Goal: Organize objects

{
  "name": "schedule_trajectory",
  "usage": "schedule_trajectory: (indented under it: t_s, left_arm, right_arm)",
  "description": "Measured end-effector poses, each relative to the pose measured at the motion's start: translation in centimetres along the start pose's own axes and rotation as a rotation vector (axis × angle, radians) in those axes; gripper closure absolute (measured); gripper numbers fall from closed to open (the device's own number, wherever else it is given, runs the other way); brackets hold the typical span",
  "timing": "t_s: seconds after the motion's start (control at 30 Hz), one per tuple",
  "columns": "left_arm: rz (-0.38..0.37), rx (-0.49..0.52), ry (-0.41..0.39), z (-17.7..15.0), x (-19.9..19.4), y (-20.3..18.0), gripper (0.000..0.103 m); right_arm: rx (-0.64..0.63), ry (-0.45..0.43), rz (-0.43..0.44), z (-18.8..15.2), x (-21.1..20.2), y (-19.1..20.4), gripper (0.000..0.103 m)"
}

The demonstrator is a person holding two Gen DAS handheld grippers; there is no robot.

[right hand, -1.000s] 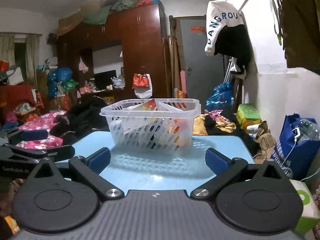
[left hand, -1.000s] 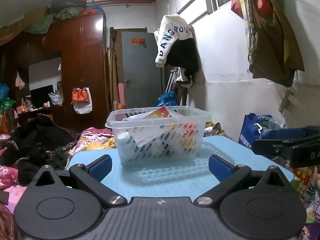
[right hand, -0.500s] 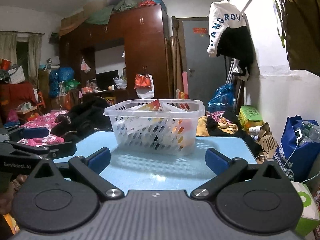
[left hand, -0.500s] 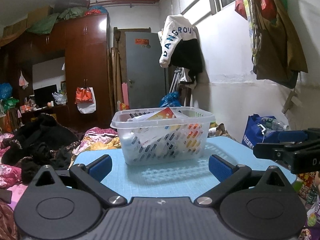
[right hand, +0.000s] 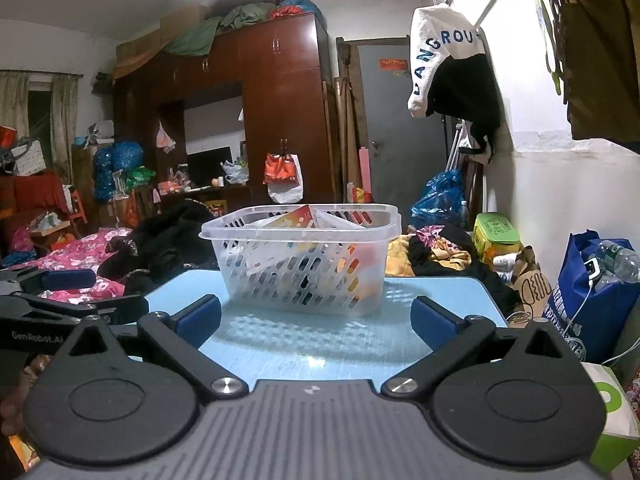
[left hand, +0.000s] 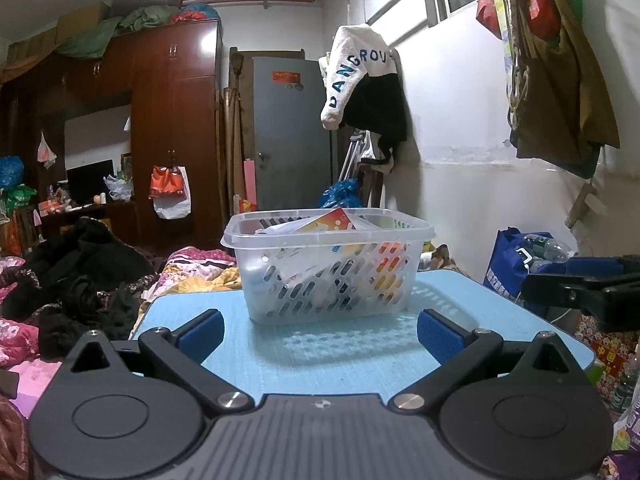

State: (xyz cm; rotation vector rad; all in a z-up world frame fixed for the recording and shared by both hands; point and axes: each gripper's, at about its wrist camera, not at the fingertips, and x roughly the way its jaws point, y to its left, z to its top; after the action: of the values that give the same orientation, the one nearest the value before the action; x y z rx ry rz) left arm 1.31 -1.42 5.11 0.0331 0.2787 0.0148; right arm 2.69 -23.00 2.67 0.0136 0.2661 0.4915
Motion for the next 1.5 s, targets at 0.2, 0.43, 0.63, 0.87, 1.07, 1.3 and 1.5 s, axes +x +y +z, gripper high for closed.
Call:
schedule_trajectory:
  t_s: [0.2, 0.43, 0.63, 0.87, 1.07, 1.3, 1.5]
  left_arm:
    - [-0.005, 0.004, 0.000, -0.04, 0.10, -0.12, 0.000]
    - [-0.009, -0.003, 0.001, -0.06, 0.17, -0.05, 0.000]
    - [-0.014, 0.000, 0.003, -0.12, 0.27, -0.15, 0.000]
    - [-0.016, 0.000, 0.001, -0.21, 0.33, -0.16, 0.000]
    - [-0.015, -0.011, -0.001, -0.13, 0.32, 0.15, 0.000]
    - [-0.017, -0.006, 0.001, -0.27, 0.44, 0.08, 0.000]
    - [-0.020, -0.004, 0.018, -0.42, 0.99, 0.07, 0.000]
  right_arm:
    - [-0.013, -0.010, -0.005, -0.05, -0.14, 0.30, 0.000]
    - [-0.011, -0.010, -0.004, -0.02, -0.16, 0.24, 0.000]
    - [-0.013, -0.012, -0.005, 0.01, -0.24, 0.32, 0.000]
    - [-0.011, -0.015, -0.012, 0.11, -0.48, 0.18, 0.000]
    - [-0.013, -0.018, -0.012, 0.17, -0.52, 0.18, 0.000]
    - [-0.012, -0.018, -0.013, 0.12, -0.47, 0.26, 0.000]
    - [-0.013, -0.018, -0.015, 0.17, -0.53, 0.15, 0.000]
